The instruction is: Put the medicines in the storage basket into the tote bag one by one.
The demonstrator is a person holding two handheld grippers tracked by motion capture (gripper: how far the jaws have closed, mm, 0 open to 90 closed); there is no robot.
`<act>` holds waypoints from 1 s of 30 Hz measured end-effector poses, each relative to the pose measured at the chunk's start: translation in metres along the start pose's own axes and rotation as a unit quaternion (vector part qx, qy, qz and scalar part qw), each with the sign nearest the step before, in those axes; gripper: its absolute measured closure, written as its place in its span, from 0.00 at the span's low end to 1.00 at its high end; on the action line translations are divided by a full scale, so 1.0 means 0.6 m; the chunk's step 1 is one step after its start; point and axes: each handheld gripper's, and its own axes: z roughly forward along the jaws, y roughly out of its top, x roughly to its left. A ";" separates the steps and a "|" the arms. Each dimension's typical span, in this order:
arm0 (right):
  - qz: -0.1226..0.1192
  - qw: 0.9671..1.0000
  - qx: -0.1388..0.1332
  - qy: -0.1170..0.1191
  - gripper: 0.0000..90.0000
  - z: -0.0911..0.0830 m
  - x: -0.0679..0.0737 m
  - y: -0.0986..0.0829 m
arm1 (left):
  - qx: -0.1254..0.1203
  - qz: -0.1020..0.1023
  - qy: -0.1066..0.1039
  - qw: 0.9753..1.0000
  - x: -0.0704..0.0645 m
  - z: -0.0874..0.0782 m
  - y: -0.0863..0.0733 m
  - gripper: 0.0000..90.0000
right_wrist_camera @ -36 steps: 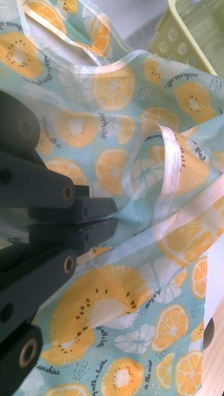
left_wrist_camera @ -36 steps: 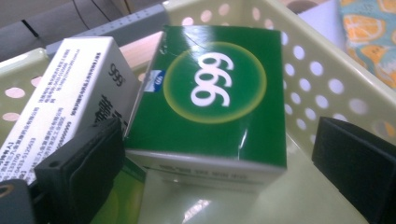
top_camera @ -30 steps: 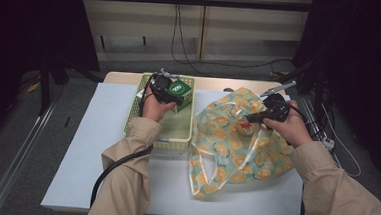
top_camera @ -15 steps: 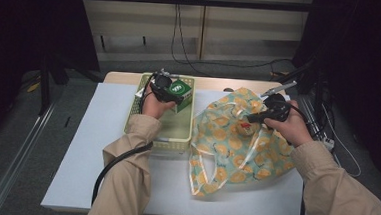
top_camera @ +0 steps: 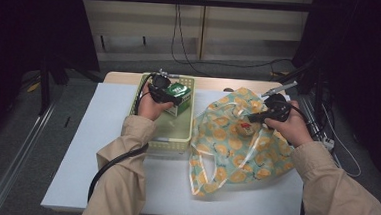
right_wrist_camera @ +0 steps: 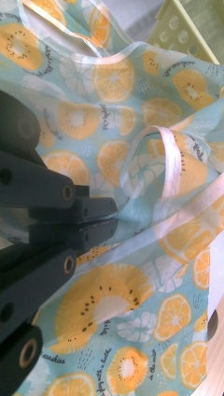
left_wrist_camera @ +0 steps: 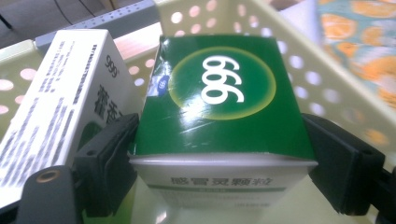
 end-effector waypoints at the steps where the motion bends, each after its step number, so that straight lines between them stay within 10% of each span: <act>1: 0.001 1.000 0.000 -0.001 0.99 0.000 0.000 0.000 | 0.003 0.004 0.000 1.000 -0.001 -0.009 -0.001 0.18; 20: 0.001 1.000 0.000 -0.007 0.99 0.003 0.010 -0.003 | -0.024 0.015 -0.033 0.999 -0.025 -0.123 -0.004 0.19; 30: 0.005 1.000 -0.003 -0.004 0.99 0.009 0.010 -0.006 | -0.064 0.046 -0.079 0.994 -0.067 -0.188 0.012 0.19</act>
